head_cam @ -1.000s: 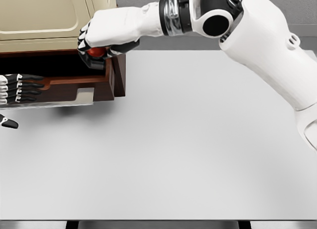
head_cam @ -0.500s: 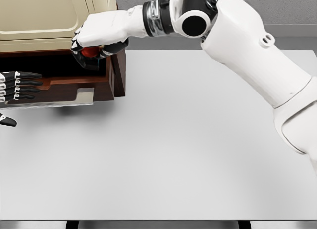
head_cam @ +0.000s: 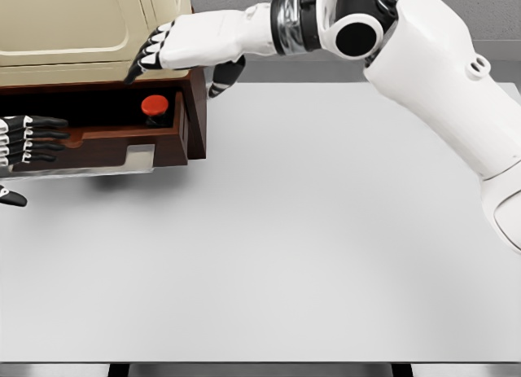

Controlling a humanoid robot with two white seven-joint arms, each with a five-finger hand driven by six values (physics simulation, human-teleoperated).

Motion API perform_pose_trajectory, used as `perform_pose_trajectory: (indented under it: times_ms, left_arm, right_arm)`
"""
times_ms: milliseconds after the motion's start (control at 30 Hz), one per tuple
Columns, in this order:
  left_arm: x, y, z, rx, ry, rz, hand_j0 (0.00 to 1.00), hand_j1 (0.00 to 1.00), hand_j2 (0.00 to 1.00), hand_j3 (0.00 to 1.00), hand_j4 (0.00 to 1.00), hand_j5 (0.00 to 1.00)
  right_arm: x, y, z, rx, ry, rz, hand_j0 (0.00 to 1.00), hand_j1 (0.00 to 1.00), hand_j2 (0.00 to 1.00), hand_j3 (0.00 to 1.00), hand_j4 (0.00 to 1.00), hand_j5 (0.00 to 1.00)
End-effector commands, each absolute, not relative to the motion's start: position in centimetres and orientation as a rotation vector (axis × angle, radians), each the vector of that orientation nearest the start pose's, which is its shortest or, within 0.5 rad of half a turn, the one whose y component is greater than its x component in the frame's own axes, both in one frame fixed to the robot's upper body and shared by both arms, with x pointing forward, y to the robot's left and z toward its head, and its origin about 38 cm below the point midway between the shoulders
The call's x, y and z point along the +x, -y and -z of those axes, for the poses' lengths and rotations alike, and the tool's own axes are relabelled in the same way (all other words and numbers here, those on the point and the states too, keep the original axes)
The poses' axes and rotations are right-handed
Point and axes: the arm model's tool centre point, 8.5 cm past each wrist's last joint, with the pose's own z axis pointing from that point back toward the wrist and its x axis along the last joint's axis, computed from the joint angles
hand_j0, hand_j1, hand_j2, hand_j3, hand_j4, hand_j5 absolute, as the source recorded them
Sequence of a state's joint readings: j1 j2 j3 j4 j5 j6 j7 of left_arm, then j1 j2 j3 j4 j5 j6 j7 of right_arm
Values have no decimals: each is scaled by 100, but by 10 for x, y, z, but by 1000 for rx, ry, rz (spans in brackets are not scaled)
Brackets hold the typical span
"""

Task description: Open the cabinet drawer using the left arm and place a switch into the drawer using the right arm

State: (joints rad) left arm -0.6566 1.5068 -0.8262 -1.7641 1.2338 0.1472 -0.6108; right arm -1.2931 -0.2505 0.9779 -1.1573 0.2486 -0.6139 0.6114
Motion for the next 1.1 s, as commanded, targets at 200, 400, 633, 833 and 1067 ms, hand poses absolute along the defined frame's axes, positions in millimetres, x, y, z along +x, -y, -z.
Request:
perform_pose_trajectory:
  times_ms: [200,400,633,833,1067]
  left_arm:
    - [342,-426,-365,-398,1222,790,100,100,100,100,100,100]
    - [349,-414,-381,-439,1298,806,100,100,100,100,100,100]
    - [368,-377,-353,-605,1286,799,100,100,100,100,100,100]
    - [379,-341,-328,-744,1205,781,100,100,100,100,100,100]
    - [386,-318,-329,-809,1196,801,100,100,100,100,100,100]
  right_arm:
    - [475,151,-369,306,-2007,2683,100,100,100,100,100,100]
    - [459,298,-330,436,-2208,2902,100,100,100,100,100,100]
    - [459,317,-310,435,-2221,2980,100,100,100,100,100,100]
    - [460,325,-289,403,-2226,3044,100,100,100,100,100,100]
    - [464,341,-278,447,-2296,3058,100,100,100,100,100,100]
